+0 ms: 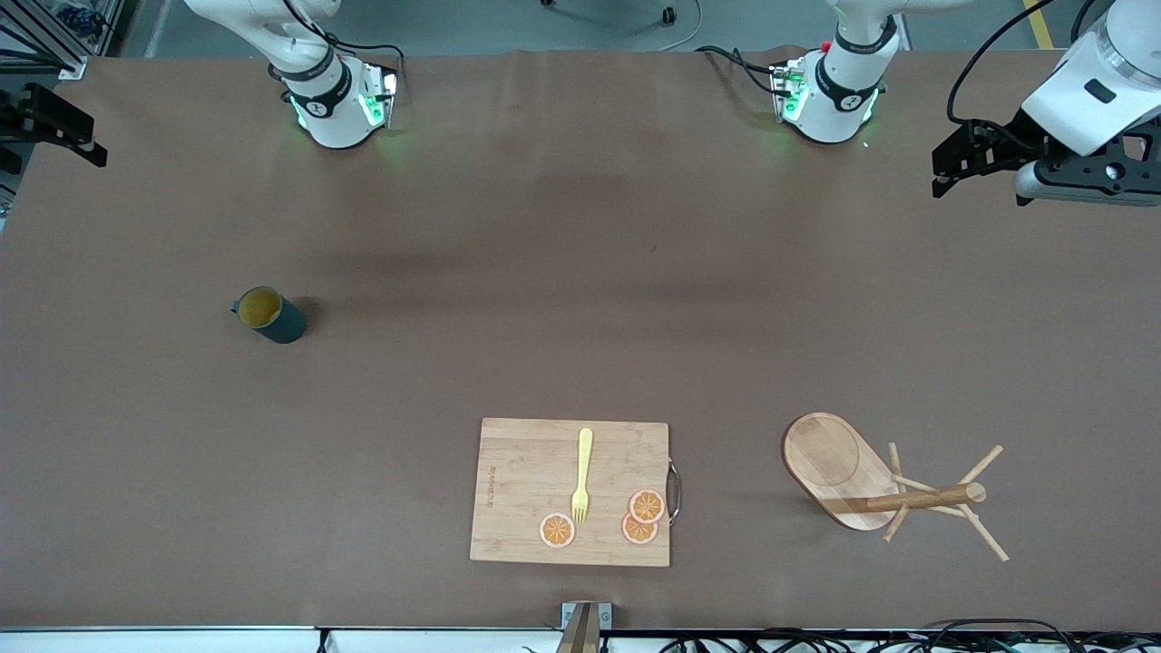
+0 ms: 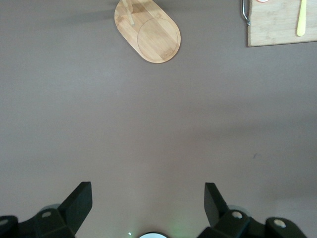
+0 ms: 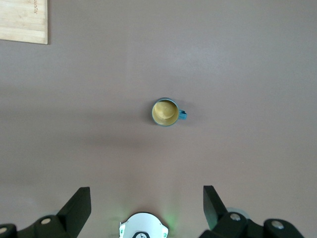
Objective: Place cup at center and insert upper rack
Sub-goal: 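Move the right gripper down toward the teal mug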
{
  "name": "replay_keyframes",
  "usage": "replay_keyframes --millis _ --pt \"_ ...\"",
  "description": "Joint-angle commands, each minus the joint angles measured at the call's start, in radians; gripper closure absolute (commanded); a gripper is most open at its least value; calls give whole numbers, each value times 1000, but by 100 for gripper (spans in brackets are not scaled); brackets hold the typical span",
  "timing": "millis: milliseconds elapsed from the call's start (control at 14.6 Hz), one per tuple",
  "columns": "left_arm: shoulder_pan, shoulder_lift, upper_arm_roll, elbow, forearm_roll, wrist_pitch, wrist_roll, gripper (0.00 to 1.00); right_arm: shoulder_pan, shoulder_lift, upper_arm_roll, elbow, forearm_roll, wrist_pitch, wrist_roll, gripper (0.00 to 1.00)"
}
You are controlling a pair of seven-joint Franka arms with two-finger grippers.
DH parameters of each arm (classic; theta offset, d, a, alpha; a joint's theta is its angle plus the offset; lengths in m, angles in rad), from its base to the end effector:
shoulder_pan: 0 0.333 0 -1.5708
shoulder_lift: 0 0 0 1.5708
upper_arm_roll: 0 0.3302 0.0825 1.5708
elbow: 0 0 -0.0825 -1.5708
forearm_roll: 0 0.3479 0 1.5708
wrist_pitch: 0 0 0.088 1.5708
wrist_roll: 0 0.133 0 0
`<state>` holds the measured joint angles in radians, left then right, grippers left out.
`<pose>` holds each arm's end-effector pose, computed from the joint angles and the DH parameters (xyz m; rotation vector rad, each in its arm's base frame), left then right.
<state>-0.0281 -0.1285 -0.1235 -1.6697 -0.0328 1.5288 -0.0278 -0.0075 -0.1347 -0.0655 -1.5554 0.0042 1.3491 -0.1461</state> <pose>0.4647 -0.0798 0.6292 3.1198 -0.1934 -0.0232 0.4461 -0.0347 0.6658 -3.1168 -0.1166 0.1093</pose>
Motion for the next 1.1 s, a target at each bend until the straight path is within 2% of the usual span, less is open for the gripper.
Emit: replay_keyframes --millis 0,411,548,753,821,890,1027 --pt "2 7 5 21 -22 -21 22 0 -14 -34 4 -31 17 -1 26 0" --pt "5 12 5 36 -19 -19 20 0 -12 -14 6 9 16 2 36 0" --pt "5 26 8 48 -18 -21 20 0 -5 41 9 15 -2 18 34 0" --pt "2 27 8 44 -15 -21 20 0 -12 156 10 24 16 103 33 0" --pt "2 27 8 42 -13 -19 19 0 -6 167 10 31 14 114 19 0" --pt "2 27 8 41 -12 -18 19 0 -2 167 12 18 10 125 -5 0" --pt "4 26 8 39 -9 -16 19 0 3 170 12 -75 10 148 -42 0"
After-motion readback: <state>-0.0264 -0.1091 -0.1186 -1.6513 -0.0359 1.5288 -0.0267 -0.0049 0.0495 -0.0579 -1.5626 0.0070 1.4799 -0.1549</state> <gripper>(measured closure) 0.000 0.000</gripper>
